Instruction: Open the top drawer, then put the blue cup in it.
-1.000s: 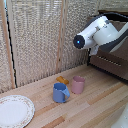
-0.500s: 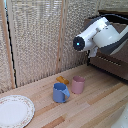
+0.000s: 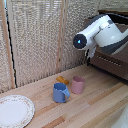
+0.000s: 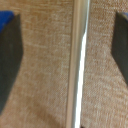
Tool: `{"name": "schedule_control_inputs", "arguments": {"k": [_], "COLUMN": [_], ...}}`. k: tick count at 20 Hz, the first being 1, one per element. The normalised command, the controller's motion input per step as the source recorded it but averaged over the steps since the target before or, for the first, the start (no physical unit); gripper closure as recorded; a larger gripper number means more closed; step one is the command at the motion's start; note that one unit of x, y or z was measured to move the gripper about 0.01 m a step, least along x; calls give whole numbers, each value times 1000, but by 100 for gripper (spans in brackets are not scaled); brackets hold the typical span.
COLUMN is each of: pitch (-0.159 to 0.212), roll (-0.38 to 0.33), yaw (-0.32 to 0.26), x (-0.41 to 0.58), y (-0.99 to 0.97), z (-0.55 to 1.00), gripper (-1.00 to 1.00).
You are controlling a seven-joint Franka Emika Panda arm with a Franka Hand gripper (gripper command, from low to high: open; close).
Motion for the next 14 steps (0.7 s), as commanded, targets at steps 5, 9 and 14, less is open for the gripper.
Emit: {"name": "schedule_control_inputs", "arguments": {"k": [5,9,14], "pitch": [0,10,11], "roll": [277,310,370], "yaw": [-279,-239,-124], "x": [0,36,243], "y": [131,184,378], "z": [225,138,2], "gripper": [-100,-100,-100]}}
